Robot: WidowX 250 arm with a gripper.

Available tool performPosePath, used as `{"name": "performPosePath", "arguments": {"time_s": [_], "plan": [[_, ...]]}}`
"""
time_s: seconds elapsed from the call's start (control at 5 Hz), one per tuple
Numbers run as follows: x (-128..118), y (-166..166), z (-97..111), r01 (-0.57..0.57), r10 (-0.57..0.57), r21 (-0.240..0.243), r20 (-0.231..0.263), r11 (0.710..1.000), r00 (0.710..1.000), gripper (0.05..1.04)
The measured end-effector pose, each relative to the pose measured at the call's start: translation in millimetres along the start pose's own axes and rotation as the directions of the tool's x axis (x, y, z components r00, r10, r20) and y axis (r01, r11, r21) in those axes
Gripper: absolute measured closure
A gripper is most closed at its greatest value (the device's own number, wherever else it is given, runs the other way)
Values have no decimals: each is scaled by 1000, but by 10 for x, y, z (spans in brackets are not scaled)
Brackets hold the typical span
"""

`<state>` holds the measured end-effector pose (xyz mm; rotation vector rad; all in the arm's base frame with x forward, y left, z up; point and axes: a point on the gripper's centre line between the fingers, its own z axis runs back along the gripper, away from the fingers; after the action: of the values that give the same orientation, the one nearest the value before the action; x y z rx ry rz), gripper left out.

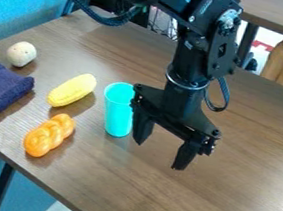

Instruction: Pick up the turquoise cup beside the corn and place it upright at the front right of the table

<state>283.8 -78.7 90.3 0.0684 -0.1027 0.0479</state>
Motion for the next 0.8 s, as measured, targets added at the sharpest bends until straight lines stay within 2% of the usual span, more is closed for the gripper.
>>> {"name": "performPosePath", "arguments": {"time_s": [0.2,0.4,0.6,0.8], "plan": [[-26,6,-67,0,0,8,-23,1000,1000,83],[-6,104,-13,-24,24,-15,-18,1000,1000,83],[120,288,185,-53,53,-33,26,998,998,83],[202,394,272,-31,31,-9,40,999,999,83]]}}
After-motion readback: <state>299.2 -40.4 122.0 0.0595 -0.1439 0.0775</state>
